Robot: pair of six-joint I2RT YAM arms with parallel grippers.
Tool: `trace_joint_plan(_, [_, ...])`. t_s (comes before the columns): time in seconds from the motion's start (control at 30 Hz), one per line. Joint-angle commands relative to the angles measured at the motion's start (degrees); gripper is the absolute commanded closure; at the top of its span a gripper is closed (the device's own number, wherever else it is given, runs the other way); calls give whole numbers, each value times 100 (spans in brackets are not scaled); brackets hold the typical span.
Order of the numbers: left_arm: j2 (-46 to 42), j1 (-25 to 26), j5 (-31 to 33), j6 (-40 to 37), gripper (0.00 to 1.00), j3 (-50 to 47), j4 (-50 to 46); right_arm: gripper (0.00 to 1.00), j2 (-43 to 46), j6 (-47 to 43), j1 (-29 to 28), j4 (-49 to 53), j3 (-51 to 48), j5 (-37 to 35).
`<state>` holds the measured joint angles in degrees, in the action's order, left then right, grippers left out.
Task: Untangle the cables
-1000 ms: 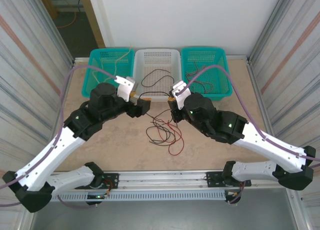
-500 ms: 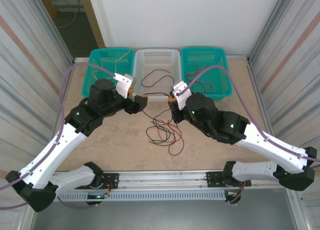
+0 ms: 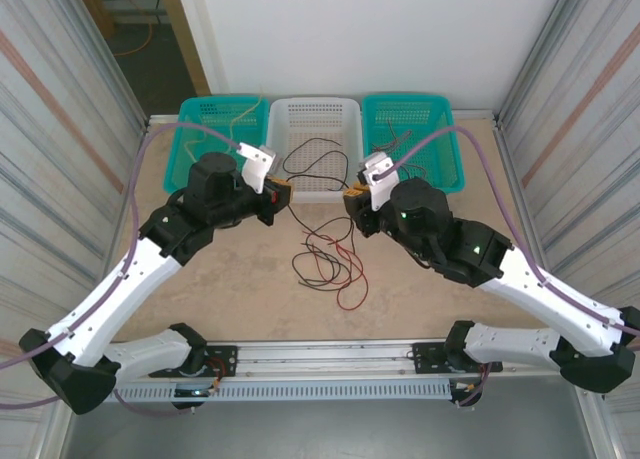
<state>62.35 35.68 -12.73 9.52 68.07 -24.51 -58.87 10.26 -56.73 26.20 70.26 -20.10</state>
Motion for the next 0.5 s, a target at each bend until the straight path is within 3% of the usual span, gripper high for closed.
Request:
trace_joint_plan(0.0, [-104, -165, -413, 421, 100, 292, 361, 30, 122, 664, 371, -326, -490, 542])
trace_joint_plan(0.13, [-161, -307, -550, 786, 100, 487, 547, 26, 52, 1365, 687, -725, -1243, 1203])
trace_joint_plan(0.33, [-172, -430, -738, 1104, 100, 778, 761, 32, -419, 2055, 839, -1158, -2226, 1432])
trace_joint_plan(0.37, [-162, -474, -808, 1154, 100, 830, 788, 35, -504, 2157, 911, -1176, -2336, 1423])
trace_joint_plan(0.47, [-148, -691, -971, 1377, 100, 950, 896, 57, -716, 2437, 1269, -1471, -2787, 1835])
